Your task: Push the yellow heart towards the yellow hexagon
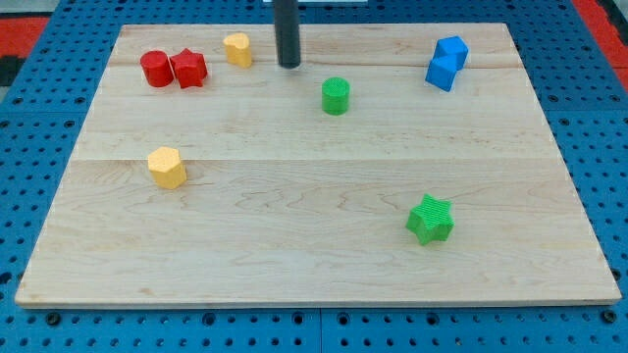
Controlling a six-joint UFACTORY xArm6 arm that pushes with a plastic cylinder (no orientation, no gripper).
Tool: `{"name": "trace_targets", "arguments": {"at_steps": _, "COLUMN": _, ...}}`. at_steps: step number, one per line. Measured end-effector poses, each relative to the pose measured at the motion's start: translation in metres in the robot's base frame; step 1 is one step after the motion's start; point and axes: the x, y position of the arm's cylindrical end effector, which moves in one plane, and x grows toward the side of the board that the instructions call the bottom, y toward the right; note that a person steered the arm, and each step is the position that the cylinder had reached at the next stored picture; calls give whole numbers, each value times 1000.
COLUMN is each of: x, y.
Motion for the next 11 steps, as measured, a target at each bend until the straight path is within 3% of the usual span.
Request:
{"name": "trace_targets", "arguments": {"at_steps": 1, "x": -41, "y": -31}}
{"name": "trace_targets", "arguments": {"at_steps": 3, "x": -48, "y": -112}}
{"name": "trace_targets", "arguments": {"at_steps": 6, "x": -38, "y": -85}}
{"name": "trace_targets", "arguments": {"at_steps": 11, "x": 62, "y": -58}}
